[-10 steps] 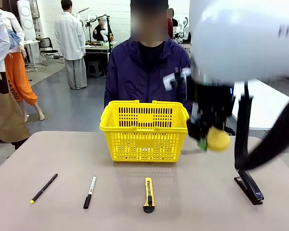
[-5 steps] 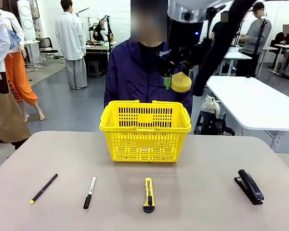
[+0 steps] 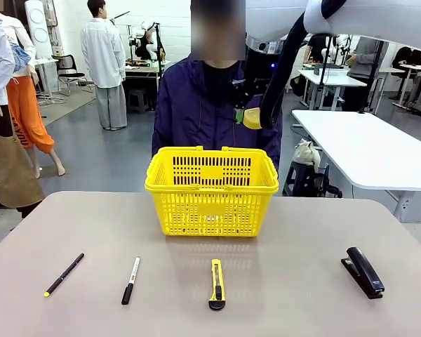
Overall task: Place the items the person wants into the basket.
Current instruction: Pick up the item the person points to and place it in the Market Basket.
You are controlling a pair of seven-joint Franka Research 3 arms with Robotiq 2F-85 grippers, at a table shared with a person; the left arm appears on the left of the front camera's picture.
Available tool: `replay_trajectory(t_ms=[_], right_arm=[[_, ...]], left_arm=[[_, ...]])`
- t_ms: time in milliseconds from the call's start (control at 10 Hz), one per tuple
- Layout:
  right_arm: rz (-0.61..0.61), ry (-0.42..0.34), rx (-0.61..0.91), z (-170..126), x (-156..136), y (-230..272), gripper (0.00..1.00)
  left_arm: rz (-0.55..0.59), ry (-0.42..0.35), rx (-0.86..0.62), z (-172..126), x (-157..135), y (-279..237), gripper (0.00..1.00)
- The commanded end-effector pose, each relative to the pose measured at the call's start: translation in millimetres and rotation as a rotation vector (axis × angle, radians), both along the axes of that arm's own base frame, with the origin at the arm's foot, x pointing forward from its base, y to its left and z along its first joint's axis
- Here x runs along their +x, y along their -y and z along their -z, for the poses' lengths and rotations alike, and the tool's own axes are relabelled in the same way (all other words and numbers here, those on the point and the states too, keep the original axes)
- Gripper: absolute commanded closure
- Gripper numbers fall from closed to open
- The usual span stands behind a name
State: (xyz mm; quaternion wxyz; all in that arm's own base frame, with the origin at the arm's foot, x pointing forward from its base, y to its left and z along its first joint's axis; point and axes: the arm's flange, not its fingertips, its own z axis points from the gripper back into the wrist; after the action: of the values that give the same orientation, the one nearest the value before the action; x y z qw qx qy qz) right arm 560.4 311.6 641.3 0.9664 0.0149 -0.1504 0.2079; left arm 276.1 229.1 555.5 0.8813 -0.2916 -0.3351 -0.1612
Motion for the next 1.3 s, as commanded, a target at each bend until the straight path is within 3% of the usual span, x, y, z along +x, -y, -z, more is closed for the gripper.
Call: replay_trajectory(t_ms=[0, 500, 600, 800, 900, 1200], right_arm=[[0.001, 0.016, -0.019, -5, -8, -1, 1.00], [0.001, 0.016, -0.019, -5, -8, -1, 1.00], [-0.005, 0.009, -0.002, -5, -5, -2, 0.35], [-0.102, 0.013, 0.003, 27, 6, -1, 0.35], [-0.138, -0.021, -0.007, 45, 16, -6, 0.35], [-0.142, -0.047, -0.074, 94, 45, -25, 0.35]], left_arm=[[0.018, 0.021, -0.005, -1, 0, -2, 0.00], [0.018, 0.021, -0.005, -1, 0, -2, 0.00], [0.018, 0.021, -0.005, -1, 0, -2, 0.00], [0.018, 0.021, -0.005, -1, 0, -2, 0.00], [0.018, 0.021, -0.005, -1, 0, -2, 0.00], [0.018, 0.021, -0.005, -1, 0, -2, 0.00]])
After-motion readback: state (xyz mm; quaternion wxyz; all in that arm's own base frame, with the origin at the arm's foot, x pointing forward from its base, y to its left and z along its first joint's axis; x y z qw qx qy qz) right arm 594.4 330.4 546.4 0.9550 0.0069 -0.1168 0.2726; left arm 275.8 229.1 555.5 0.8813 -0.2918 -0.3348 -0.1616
